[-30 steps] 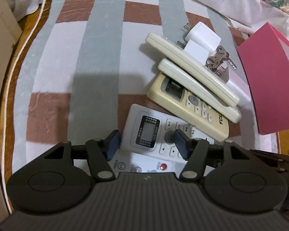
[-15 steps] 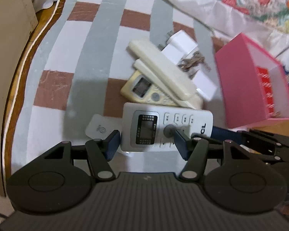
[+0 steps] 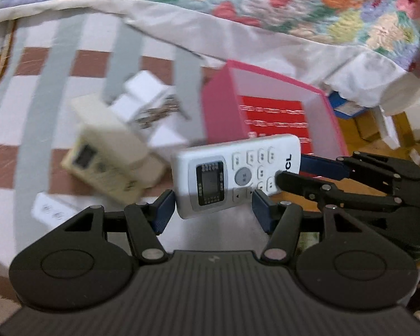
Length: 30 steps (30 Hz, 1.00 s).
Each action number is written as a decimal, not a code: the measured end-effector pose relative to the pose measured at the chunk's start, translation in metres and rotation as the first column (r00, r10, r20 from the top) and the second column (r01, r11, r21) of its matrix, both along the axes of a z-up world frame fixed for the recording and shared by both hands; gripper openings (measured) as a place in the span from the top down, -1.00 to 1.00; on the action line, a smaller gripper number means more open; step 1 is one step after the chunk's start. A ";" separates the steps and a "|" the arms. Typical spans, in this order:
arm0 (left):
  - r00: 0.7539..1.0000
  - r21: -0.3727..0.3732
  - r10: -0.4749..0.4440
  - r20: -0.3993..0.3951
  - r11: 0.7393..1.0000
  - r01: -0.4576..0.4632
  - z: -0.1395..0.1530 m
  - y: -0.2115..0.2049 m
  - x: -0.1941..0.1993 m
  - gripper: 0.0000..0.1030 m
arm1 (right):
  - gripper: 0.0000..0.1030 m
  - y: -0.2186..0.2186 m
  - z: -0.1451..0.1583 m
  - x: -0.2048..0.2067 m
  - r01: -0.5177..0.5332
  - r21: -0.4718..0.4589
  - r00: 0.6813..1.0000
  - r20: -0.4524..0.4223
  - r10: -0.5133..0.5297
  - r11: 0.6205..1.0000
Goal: Organize rigid objects
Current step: 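Carry the white remote into the pink box and open the left gripper, then move the left gripper back to the small white red-button remote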
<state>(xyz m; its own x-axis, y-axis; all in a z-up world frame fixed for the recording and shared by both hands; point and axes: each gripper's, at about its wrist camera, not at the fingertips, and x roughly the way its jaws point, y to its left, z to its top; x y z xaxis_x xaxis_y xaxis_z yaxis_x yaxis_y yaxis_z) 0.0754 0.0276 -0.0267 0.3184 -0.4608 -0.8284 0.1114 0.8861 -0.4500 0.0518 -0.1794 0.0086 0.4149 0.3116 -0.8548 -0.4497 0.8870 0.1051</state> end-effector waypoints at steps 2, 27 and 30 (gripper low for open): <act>0.999 0.007 -0.038 0.009 0.999 0.038 0.009 -0.025 0.007 -0.13 | 0.36 -0.018 0.010 0.004 0.009 -0.009 1.000 0.014 -0.009 1.000; 0.975 0.034 -0.126 -0.183 0.990 0.135 -0.096 -0.212 0.094 -0.23 | 0.18 -0.172 -0.091 0.065 0.339 -0.227 0.913 -0.157 -0.377 0.913; 0.980 0.089 -0.173 -0.103 0.979 0.182 -0.082 -0.207 0.091 -0.24 | 0.11 -0.167 -0.087 0.057 0.337 -0.191 0.920 -0.140 -0.365 0.922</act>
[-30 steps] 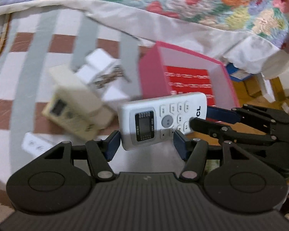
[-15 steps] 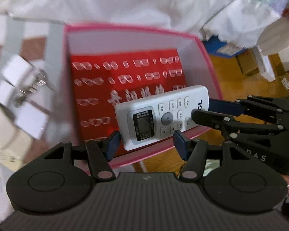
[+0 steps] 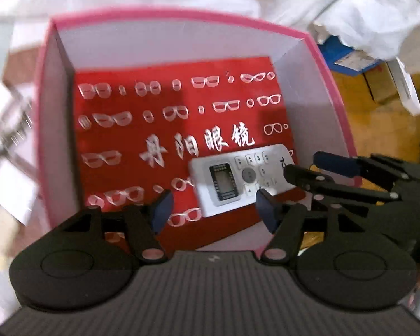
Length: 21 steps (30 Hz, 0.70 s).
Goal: Organize rigid objects
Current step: 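Move the left gripper back to the small white red-button remote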
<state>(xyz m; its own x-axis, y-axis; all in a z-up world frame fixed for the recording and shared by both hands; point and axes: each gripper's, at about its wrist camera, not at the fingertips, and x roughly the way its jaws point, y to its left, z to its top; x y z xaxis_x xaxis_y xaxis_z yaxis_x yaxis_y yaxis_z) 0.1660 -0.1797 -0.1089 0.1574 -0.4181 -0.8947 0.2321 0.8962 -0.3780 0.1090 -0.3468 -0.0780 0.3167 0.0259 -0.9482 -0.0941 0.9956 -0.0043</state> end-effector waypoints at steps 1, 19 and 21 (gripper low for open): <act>1.000 -0.003 -0.019 0.025 1.000 0.019 0.007 0.005 -0.003 -0.24 | 0.11 0.003 0.004 -0.004 -0.011 0.023 1.000 0.007 0.010 1.000; 0.998 0.141 0.005 0.070 0.990 -0.015 0.095 0.219 -0.052 -0.30 | 0.09 0.157 0.086 -0.064 -0.402 0.445 0.913 0.132 0.385 0.800; 0.995 0.191 0.064 0.071 0.979 -0.077 0.088 0.244 -0.055 -0.32 | 0.07 0.182 0.079 -0.065 -0.433 0.451 0.897 0.132 0.422 0.780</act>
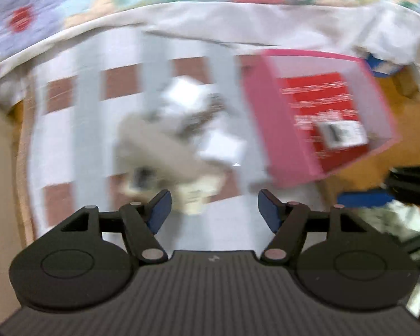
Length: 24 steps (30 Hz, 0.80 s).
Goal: Organize rigid objects
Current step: 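Move the left gripper back to the small white red-button remote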
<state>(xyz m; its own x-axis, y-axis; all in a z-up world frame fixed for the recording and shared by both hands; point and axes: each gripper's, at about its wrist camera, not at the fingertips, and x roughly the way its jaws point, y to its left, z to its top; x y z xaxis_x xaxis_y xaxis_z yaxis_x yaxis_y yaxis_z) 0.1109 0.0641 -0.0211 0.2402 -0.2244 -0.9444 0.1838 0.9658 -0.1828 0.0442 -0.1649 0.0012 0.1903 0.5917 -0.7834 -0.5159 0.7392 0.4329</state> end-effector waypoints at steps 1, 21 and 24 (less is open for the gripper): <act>1.000 0.014 0.026 -0.012 1.000 -0.026 -0.005 0.011 -0.002 -0.32 | 0.04 0.014 -0.005 0.000 -0.015 0.003 1.000 0.000 0.015 1.000; 0.861 0.033 0.453 -0.230 0.888 -0.458 -0.130 0.106 -0.006 -0.40 | -0.25 0.198 -0.133 0.003 -0.459 -0.191 0.863 0.135 0.487 0.868; 0.837 0.018 0.501 -0.221 0.860 -0.510 -0.138 0.112 -0.007 -0.40 | -0.24 0.208 -0.142 -0.001 -0.477 -0.225 0.850 0.127 0.511 0.850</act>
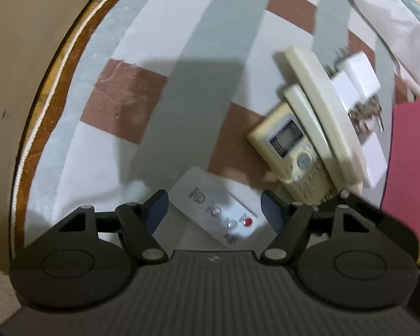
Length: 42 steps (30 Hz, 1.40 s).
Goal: Organize rigid objects
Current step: 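Move the left gripper back to the small white red-button remote, then close the left gripper on the small white red-button remote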
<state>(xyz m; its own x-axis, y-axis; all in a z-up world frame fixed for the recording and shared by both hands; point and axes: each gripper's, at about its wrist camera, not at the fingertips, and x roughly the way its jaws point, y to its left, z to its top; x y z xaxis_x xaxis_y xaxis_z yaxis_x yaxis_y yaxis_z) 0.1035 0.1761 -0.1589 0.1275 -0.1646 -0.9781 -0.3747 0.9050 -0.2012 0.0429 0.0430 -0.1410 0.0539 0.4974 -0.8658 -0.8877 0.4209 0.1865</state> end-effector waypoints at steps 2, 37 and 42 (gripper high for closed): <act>0.998 -0.044 0.055 0.008 0.998 -0.055 -0.006 0.006 -0.002 -0.36 | -0.21 0.004 -0.004 -0.006 -0.020 -0.020 1.000 0.016 0.021 1.000; 0.993 -0.078 0.059 0.104 0.996 -0.051 -0.018 -0.013 -0.019 0.54 | 0.15 -0.071 -0.010 0.016 0.588 0.041 0.775 -0.314 -0.548 0.808; 0.990 -0.076 0.070 0.121 0.995 -0.061 -0.018 -0.014 -0.023 0.55 | 0.15 -0.075 -0.015 0.010 0.576 0.048 0.788 -0.297 -0.539 0.816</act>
